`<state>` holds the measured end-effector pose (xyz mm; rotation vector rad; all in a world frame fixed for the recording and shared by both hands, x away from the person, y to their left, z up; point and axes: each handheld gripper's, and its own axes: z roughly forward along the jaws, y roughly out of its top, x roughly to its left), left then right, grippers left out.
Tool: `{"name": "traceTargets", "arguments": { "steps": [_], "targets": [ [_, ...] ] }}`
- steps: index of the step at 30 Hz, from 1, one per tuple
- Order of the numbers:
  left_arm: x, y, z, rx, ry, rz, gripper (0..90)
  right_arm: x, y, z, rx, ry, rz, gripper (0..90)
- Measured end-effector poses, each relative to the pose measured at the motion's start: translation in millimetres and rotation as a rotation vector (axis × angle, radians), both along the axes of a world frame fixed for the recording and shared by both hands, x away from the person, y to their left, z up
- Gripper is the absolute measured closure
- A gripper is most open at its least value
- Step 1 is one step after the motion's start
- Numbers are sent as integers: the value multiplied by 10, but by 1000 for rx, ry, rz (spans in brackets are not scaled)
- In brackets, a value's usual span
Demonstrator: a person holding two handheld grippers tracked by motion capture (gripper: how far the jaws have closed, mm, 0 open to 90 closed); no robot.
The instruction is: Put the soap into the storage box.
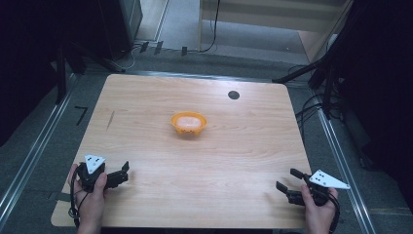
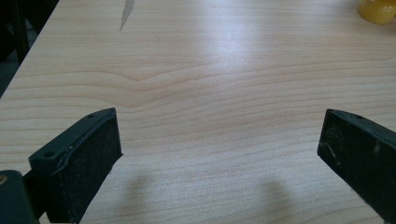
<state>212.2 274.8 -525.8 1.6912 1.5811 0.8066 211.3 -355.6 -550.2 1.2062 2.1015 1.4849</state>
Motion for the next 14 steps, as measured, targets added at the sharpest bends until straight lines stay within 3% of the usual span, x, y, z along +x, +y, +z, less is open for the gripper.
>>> {"name": "traceTargets", "arguments": {
  "steps": [7, 14],
  "targets": [
    [-1, -16, -1, 17, -1, -3, 0, -110, -141, -1, 4, -38, -31, 145],
    [9, -27, -4, 30, 7, -7, 0, -121, -124, 2, -46, -45, -28, 145]
  ]
}}
